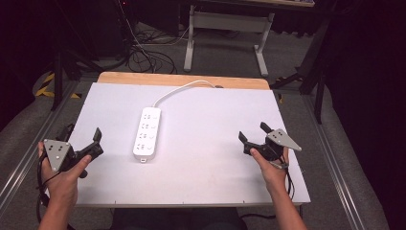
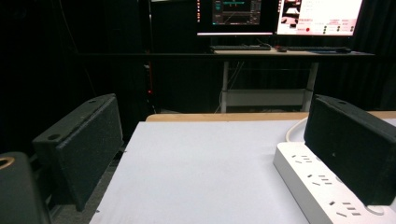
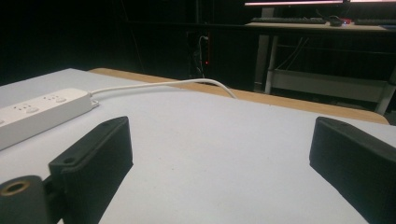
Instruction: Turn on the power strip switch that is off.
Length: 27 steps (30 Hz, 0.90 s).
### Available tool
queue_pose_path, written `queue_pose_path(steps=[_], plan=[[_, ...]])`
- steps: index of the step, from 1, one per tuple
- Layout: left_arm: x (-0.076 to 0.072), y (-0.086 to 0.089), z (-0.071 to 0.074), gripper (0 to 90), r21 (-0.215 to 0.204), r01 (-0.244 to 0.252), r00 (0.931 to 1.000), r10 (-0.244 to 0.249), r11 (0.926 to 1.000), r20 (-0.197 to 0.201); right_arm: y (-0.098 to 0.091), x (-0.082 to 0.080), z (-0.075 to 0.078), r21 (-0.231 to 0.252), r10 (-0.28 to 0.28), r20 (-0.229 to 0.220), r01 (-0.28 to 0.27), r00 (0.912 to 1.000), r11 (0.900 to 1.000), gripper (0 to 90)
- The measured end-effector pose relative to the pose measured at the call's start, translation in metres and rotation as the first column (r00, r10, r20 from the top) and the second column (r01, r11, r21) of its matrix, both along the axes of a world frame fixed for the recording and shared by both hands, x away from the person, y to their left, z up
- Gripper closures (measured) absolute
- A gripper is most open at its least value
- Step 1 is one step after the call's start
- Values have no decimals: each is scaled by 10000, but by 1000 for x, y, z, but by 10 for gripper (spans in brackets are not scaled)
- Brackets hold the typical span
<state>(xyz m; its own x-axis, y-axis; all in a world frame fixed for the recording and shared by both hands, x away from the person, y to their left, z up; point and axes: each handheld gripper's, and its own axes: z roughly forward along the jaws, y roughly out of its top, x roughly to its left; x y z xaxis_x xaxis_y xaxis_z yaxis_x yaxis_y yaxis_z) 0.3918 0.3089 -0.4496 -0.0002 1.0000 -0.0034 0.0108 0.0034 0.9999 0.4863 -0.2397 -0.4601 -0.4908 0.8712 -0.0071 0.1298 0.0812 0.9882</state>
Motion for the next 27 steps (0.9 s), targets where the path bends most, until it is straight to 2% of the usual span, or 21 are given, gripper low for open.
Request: queue_pose_path(steps=[9,12,16,24,27], plan=[[-1,0,2,111,-13,-218,9997,218,9998,52,-1,-2,2,40,-100,76,100,9999,9999,65],[-2,2,3,252,-243,-130,9999,130,9996,-30,-1,-2,1,38,-86,83,85,9999,10000,65],[-3,5,3,439,-220,-109,9999,107,9997,-98,-2,-2,1,0,-94,107,94,9999,10000,66],[-4,7,3,645,-163,-115,9999,113,9998,-119,-2,-2,2,37,-76,83,76,9999,10000,68],[-4,8,4,718,-133,55,9997,-58,9999,-233,-3,-2,2,40,-68,132,68,9999,10000,69]])
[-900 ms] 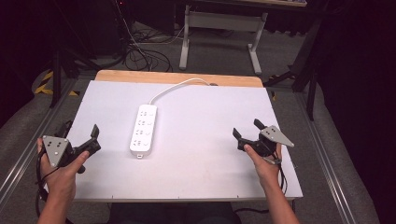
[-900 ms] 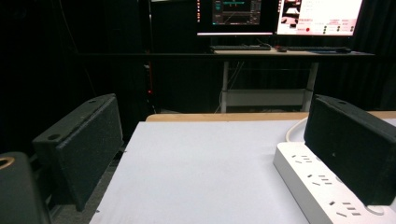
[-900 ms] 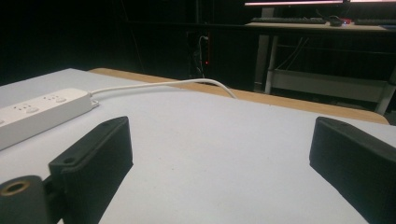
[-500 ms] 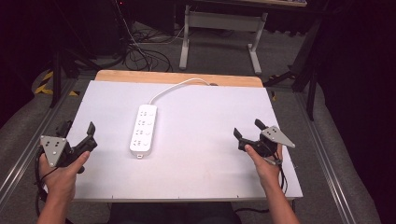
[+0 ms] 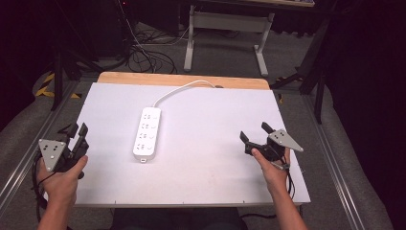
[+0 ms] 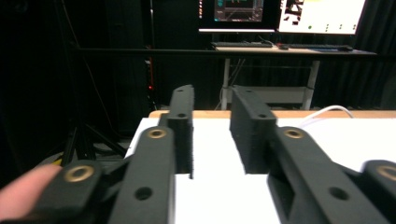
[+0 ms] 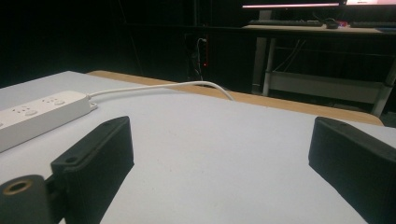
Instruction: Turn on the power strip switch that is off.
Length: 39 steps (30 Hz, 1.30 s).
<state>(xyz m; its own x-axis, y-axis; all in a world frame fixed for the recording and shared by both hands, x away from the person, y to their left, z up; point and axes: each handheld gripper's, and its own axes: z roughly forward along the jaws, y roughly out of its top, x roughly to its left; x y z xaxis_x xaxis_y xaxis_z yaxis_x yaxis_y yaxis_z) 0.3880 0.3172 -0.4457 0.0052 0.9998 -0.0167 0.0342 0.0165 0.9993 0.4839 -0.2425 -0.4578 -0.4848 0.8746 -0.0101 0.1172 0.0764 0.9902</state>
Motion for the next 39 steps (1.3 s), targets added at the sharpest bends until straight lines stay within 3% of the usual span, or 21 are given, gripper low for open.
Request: queue_pose_path(steps=[2,8,16,22,23,26,27,31,39], plan=[[0,2,0,784,-177,229,9997,-230,9996,-75,0,0,0,-4,-22,-10,22,10000,10000,69],[-1,5,1,900,-324,213,9998,-214,9992,-14,0,-1,0,12,-12,-27,12,10000,10000,69],[1,1,1,900,-171,345,9994,-346,9993,-76,-1,-2,0,-4,22,-27,-22,10000,10000,69],[6,0,12,900,307,146,9998,-150,9994,118,-1,-1,-1,21,15,-67,-15,10000,10000,69],[6,0,16,900,140,188,9998,-188,9997,44,-1,-1,-1,26,49,-50,-49,10000,10000,69],[7,-2,19,900,194,353,9992,-349,9992,-174,-2,-1,0,22,21,-27,-21,10000,10000,69],[10,-5,21,900,286,543,9967,-524,9981,-620,-3,-1,0,41,-22,-46,23,10000,10000,66],[18,-13,23,900,545,922,9905,-860,9942,-1073,-5,-1,-1,72,-14,-80,15,10000,10000,65],[32,-31,26,900,804,1620,9770,-1484,9835,-1528,-8,-1,0,165,-99,-102,101,9999,9998,67]])
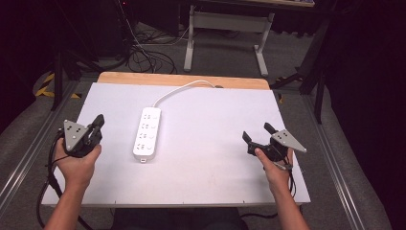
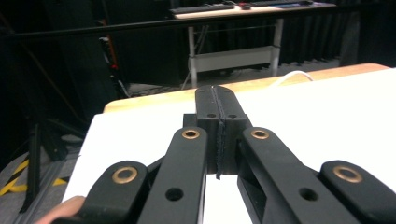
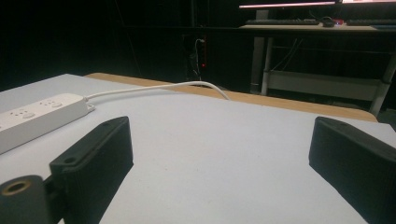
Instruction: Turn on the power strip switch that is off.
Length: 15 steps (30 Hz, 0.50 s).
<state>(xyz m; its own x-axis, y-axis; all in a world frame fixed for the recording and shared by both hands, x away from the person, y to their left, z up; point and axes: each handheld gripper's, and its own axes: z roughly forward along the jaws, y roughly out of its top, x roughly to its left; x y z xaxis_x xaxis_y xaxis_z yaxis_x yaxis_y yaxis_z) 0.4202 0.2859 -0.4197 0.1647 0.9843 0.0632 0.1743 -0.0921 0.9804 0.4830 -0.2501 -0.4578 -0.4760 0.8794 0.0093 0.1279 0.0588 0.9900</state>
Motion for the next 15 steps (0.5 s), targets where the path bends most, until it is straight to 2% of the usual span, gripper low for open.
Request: queue_pose_path(steps=[2,5,11,15], plan=[[4,-5,1,900,0,275,9996,-275,9996,-24,0,1,0,14,-8,-35,8,10000,10000,68],[6,-7,1,900,15,392,9992,-392,9992,-82,1,2,-1,-59,-31,-74,31,10000,10000,68],[12,-14,2,900,-46,835,9955,-837,9965,-448,1,1,-1,-66,-9,-96,9,10000,10000,68],[20,-24,1,900,-34,1471,9857,-1469,9891,-830,1,0,-1,-41,-47,-111,46,9999,10000,69]])
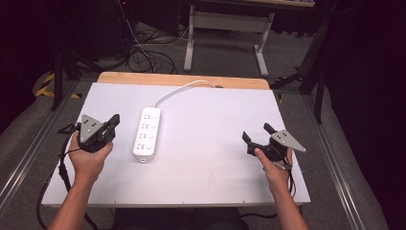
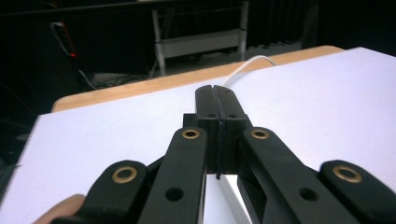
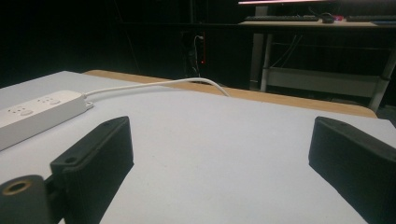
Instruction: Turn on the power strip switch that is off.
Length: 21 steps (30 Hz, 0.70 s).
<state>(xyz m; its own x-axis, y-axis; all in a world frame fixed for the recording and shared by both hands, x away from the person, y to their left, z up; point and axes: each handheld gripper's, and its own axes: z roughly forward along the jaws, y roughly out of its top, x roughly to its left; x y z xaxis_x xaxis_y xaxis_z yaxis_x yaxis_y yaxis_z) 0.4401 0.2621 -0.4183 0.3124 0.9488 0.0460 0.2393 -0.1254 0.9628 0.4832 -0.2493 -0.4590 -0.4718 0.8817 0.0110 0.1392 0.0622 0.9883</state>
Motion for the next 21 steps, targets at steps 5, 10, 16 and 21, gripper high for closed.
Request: queue_pose_path(steps=[5,10,16,21], plan=[[7,-10,-1,900,147,536,9978,-529,9985,-394,1,0,0,-21,-42,-49,42,10000,10000,70],[11,-18,-2,900,132,734,9949,-723,9972,-701,2,1,-1,-19,-41,-11,41,10000,10000,72],[19,-26,-6,900,367,1037,9894,-994,9939,-1055,2,0,0,-17,-42,-40,42,10000,10000,72],[33,-39,-15,900,771,1551,9741,-1394,9849,-1782,2,2,-1,49,-77,-94,78,9999,10000,79]])
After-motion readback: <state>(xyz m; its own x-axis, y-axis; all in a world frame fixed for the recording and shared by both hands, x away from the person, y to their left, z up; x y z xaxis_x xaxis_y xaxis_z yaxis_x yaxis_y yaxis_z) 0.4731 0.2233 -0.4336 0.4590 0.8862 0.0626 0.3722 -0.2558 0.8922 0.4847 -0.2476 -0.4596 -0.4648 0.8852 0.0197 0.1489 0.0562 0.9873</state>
